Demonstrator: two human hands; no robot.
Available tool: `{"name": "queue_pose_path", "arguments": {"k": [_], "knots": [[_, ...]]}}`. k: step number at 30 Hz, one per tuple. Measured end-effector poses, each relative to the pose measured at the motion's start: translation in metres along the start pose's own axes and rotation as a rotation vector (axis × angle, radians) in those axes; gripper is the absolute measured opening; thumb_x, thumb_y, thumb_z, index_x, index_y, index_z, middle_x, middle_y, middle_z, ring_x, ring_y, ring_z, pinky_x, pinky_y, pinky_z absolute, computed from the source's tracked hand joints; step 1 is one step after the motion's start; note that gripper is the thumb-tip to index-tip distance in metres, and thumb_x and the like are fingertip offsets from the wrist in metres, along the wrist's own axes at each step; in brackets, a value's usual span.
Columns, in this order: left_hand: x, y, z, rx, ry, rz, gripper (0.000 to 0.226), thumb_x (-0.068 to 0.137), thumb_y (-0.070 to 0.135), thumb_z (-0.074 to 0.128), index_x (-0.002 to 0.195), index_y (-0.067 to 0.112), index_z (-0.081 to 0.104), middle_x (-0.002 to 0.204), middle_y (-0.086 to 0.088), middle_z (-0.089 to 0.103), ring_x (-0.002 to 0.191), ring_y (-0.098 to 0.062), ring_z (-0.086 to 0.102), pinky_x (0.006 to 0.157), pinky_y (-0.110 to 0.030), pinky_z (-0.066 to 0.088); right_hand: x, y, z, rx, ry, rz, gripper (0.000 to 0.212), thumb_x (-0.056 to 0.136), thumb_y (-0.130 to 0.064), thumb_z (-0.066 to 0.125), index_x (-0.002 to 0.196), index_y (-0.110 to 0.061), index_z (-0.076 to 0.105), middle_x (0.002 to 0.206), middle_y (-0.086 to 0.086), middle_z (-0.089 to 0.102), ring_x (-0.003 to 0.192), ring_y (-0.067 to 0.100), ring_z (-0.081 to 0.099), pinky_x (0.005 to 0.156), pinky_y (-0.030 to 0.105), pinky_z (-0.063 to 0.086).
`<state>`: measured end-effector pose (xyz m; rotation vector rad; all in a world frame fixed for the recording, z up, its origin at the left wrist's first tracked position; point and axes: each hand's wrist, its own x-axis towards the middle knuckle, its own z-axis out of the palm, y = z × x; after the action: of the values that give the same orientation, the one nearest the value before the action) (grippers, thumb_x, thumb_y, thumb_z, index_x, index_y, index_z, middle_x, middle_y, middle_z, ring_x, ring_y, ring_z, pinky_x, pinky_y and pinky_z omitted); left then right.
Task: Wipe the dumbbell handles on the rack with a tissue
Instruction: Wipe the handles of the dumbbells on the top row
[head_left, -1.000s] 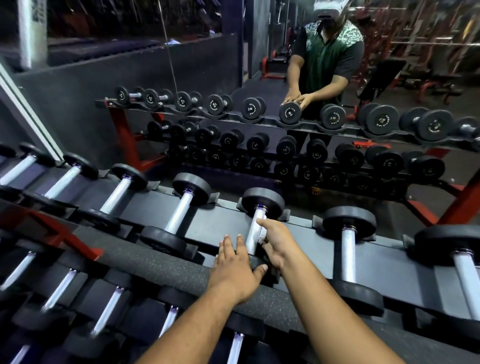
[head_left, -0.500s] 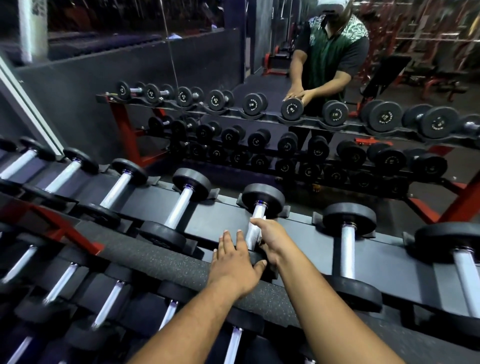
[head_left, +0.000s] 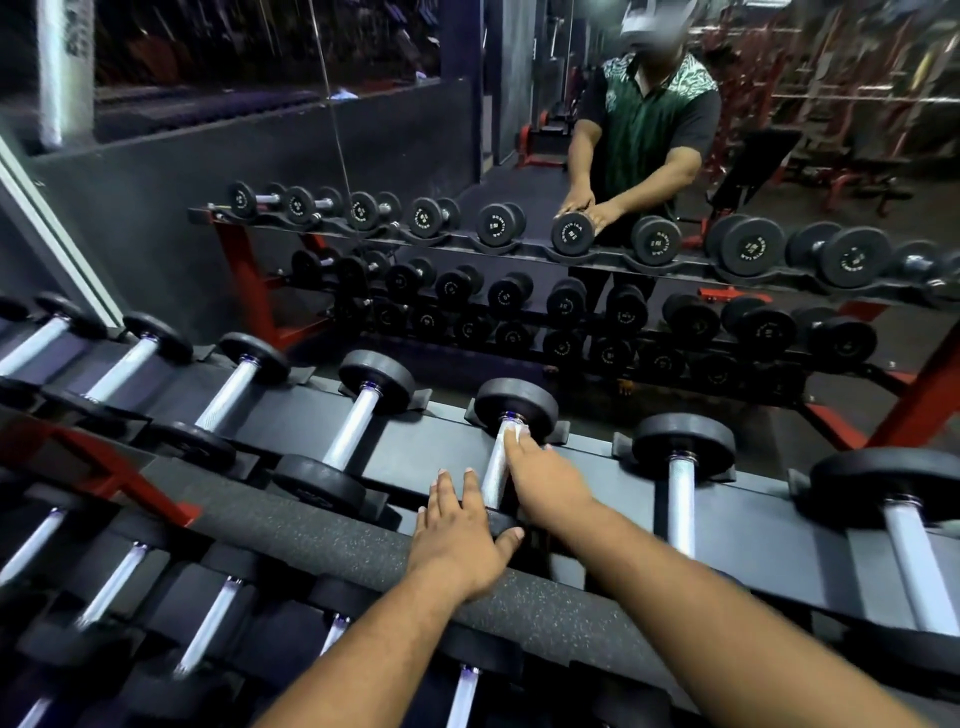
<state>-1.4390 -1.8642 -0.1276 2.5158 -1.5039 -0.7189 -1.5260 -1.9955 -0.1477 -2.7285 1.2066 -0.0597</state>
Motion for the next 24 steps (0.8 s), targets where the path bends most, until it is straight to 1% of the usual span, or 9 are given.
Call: {"name": "queue_pose_path", "arguments": {"k": [3,7,10,12,14,16,18,21,24], "knots": [[0.001,0.000,0.001,0.005,0.005,-0.003,0.098,0.097,0.067,0.040,0.159,0.018,-0.017,0.165,-0.015,-0.025,0.155,-0.029,-0.014,0.125,-0.045,0.003,-0.005,0.034,-0.005,-0.298,0.043,-0.323,0.074,0.095,-0.002,0.041,0.159,-0.008,0.004,0.165,0.021,0.007,0.147,0.033,0.029,0.120,0.046,0.020],[0.002,0.000,0.003,0.003,0.012,-0.006,0.098,0.097,0.067,0.041,0.159,0.019,-0.018,0.165,-0.014,-0.025,0.155,-0.029,-0.015,0.125,-0.045,0.003,-0.002,0.067,0.002,-0.292,-0.050,-0.509,0.063,0.103,-0.006,0.030,0.160,-0.016,0.005,0.167,0.012,0.006,0.154,0.023,0.010,0.123,0.043,0.006],[0.003,-0.001,0.003,-0.010,-0.006,-0.013,0.099,0.096,0.067,0.041,0.158,0.020,-0.020,0.164,-0.013,-0.028,0.154,-0.029,-0.016,0.125,-0.046,0.003,0.007,0.062,0.005,-0.211,-0.003,-0.512,0.058,0.100,-0.013,0.022,0.158,-0.011,0.018,0.163,0.017,0.022,0.151,0.029,0.023,0.123,0.044,0.015],[0.004,-0.002,0.003,-0.013,-0.010,-0.016,0.099,0.096,0.067,0.042,0.158,0.021,-0.020,0.164,-0.013,-0.028,0.154,-0.029,-0.016,0.125,-0.046,0.005,0.005,0.055,0.010,-0.181,-0.023,-0.528,0.056,0.102,-0.019,0.028,0.157,-0.010,0.022,0.164,0.017,0.019,0.148,0.035,0.029,0.120,0.049,0.027],[0.004,-0.001,0.004,-0.008,-0.001,-0.017,0.099,0.096,0.067,0.042,0.159,0.021,-0.019,0.164,-0.013,-0.027,0.155,-0.030,-0.015,0.125,-0.046,0.005,0.000,0.051,0.015,-0.184,-0.049,-0.626,0.056,0.103,-0.021,0.032,0.156,-0.009,0.025,0.164,0.015,0.016,0.150,0.033,0.024,0.120,0.049,0.026],[0.005,0.000,0.004,-0.006,0.000,-0.021,0.099,0.096,0.068,0.042,0.159,0.021,-0.019,0.165,-0.012,-0.026,0.155,-0.030,-0.014,0.125,-0.045,0.005,0.003,0.052,0.012,-0.289,0.027,-0.719,0.057,0.098,-0.026,0.029,0.153,-0.011,0.035,0.161,0.011,0.030,0.148,0.026,0.030,0.118,0.050,0.025],[0.005,0.000,0.003,-0.001,-0.003,-0.025,0.099,0.096,0.068,0.041,0.159,0.021,-0.019,0.165,-0.012,-0.027,0.155,-0.030,-0.015,0.125,-0.045,0.004,0.014,0.051,0.012,-0.452,0.128,-0.677,0.057,0.092,-0.028,0.038,0.148,-0.015,0.043,0.154,0.007,0.044,0.144,0.024,0.039,0.115,0.053,0.030],[0.005,-0.001,0.005,0.001,0.009,-0.020,0.098,0.096,0.068,0.041,0.159,0.020,-0.018,0.165,-0.012,-0.025,0.155,-0.028,-0.016,0.126,-0.045,0.003,0.025,0.039,0.017,-0.548,0.182,-0.510,0.048,0.093,-0.023,0.041,0.141,-0.013,0.044,0.148,0.011,0.047,0.143,0.033,0.036,0.116,0.056,0.030],[0.006,-0.001,0.006,0.012,0.021,-0.017,0.098,0.096,0.068,0.040,0.160,0.019,-0.015,0.166,-0.013,-0.023,0.155,-0.027,-0.015,0.127,-0.044,0.002,0.028,0.027,0.033,-0.538,0.253,-0.637,0.028,0.094,-0.019,0.044,0.119,-0.014,0.056,0.123,0.007,0.059,0.130,0.030,0.049,0.116,0.057,0.025]]}}
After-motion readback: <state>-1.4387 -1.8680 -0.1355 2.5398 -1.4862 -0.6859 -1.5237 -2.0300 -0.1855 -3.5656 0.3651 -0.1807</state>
